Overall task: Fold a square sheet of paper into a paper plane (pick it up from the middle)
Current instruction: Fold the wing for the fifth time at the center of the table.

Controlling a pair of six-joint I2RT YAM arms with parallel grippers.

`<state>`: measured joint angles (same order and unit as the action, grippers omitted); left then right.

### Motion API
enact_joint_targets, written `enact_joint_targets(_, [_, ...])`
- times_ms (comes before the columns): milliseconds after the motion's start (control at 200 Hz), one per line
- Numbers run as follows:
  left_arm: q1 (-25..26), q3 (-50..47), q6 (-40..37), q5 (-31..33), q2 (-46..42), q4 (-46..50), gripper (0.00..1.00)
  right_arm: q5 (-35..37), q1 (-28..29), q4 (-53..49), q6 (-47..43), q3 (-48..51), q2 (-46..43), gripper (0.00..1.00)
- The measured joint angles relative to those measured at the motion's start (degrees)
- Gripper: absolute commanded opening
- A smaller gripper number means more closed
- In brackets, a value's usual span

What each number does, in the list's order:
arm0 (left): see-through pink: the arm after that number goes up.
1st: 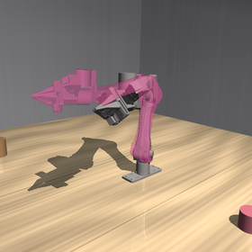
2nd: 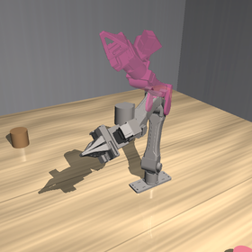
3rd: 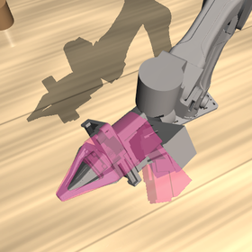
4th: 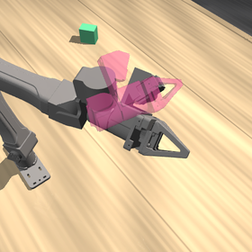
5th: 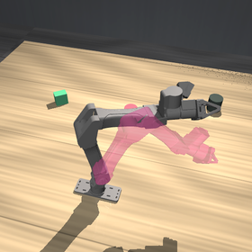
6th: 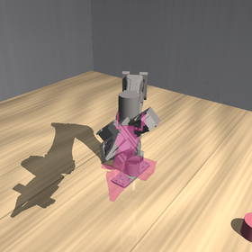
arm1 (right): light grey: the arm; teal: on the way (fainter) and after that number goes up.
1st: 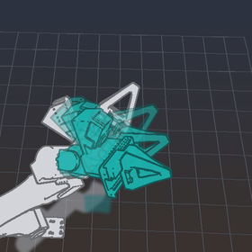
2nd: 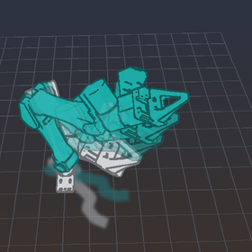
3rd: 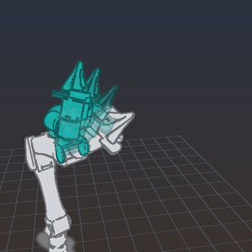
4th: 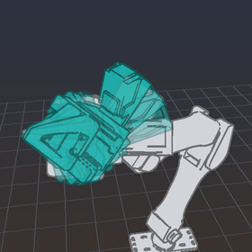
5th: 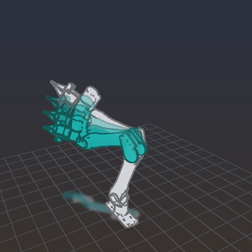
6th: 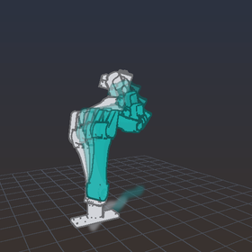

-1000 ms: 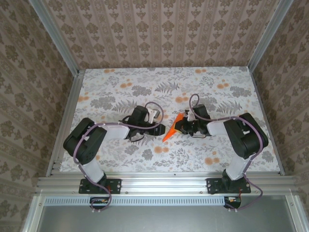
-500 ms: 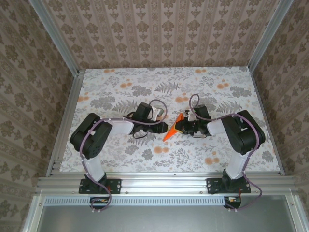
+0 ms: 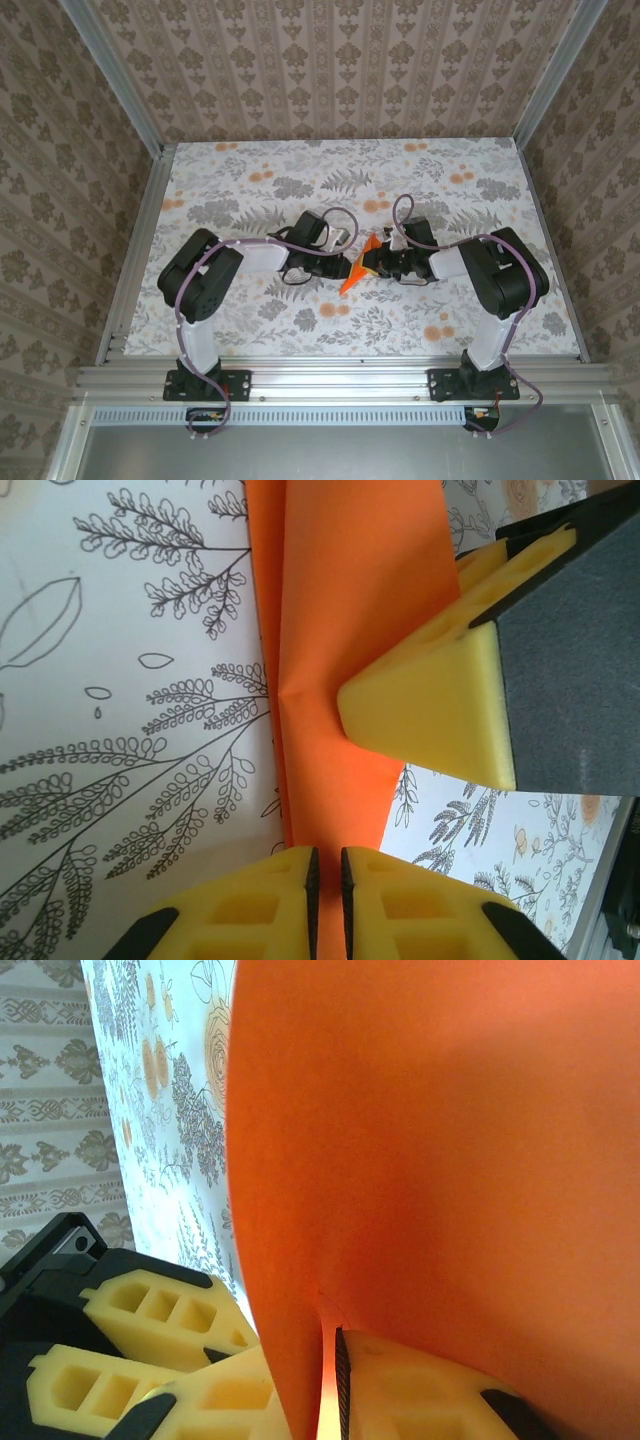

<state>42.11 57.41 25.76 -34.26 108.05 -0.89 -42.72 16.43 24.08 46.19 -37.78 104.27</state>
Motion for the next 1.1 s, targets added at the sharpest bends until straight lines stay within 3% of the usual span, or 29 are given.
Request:
enact_joint_targets(435, [2.69, 3.15, -3.15, 3.69, 0.13, 5.66, 0.14, -0.26, -0.04, 0.22, 0.02, 0.02, 0.0, 0.23])
enact_joint_targets(1100, [3.37, 4.63, -3.48, 5.6, 1.84, 6.93, 0.15, 0.52, 0.11, -0.96, -1.66, -0.04, -0.42, 0.22])
